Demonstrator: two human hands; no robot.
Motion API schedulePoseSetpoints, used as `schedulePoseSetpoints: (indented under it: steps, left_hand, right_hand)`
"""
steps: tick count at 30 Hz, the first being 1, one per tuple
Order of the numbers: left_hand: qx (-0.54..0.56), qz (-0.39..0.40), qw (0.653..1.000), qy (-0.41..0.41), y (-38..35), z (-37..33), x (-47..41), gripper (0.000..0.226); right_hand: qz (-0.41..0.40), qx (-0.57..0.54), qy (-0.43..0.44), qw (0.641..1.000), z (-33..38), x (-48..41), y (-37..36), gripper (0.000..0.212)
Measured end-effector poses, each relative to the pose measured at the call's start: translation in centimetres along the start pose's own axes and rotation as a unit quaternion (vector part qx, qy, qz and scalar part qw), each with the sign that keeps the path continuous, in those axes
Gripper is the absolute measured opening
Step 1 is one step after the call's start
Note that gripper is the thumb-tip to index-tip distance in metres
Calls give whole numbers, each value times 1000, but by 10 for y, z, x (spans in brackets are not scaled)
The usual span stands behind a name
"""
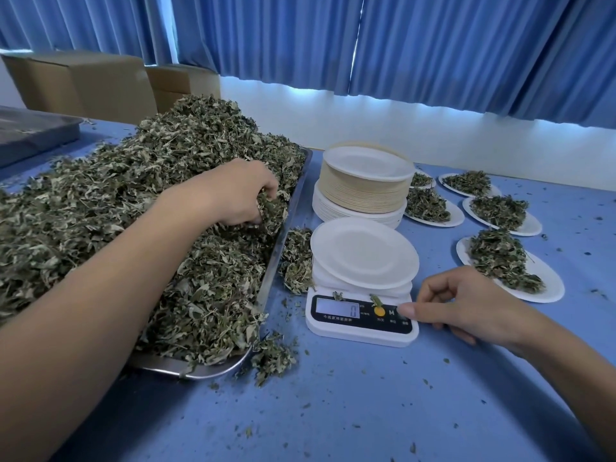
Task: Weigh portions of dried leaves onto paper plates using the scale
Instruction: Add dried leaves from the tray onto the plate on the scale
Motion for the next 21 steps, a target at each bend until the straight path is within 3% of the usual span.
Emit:
schedulePoseSetpoints:
  steps: [9,13,17,21]
  left_hand:
    - [40,-6,999,-7,0,-1,0,40]
    - [84,-45,995,-7,9,-5,2,40]
    - [121,-95,988,4,19,-4,3,36]
    - [180,-134,974,-18,27,-13,4,33]
  right_hand:
    - [28,9,14,999,-9,-5,-1,50]
    - [40,-76,31,996,-16,-6,8,62]
    - [-14,-208,28,978,-29,-12,22,52]
    - [-128,-270,36,953,-37,-17,36,46]
Point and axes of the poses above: each hand's wrist, its own x-axis away from the middle knuckle, its own y-axis out of the back of the hand, z = x × y, the point moved 6 cm from there along -x, towards the middle knuckle, and after that the axes turned 4 degrees about y, right-handed, at the moved point
